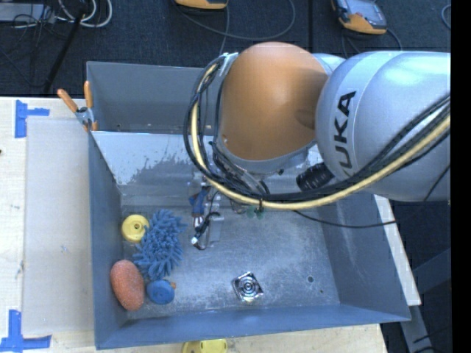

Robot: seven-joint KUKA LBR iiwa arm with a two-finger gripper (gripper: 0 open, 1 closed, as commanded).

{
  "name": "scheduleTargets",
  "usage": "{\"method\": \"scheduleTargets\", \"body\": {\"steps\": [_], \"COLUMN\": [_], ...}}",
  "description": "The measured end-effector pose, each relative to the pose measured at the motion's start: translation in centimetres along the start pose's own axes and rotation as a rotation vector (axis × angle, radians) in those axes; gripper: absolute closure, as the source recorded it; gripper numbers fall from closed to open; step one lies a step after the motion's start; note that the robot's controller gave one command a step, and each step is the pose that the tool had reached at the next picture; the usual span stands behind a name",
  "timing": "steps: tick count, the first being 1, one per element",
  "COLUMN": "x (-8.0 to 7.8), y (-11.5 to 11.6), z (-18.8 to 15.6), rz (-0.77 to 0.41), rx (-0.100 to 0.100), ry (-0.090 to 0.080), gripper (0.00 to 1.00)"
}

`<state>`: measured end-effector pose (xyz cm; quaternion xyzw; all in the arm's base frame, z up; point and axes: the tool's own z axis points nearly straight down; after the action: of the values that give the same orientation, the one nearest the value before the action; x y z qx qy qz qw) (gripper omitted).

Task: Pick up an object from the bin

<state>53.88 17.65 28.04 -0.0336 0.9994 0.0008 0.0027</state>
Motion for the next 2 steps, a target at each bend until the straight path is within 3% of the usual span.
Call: {"method": "scheduleTargets", "body": {"steps": [1,2], "x": [0.1,-1.7], "y": [0.0,-0.9], "z": [0.2,1.5], "rz": [0.0,0.008], "rx": [0.002,0.001], "ry": [0.005,0.003], "gripper": [1.0,1.0]}}
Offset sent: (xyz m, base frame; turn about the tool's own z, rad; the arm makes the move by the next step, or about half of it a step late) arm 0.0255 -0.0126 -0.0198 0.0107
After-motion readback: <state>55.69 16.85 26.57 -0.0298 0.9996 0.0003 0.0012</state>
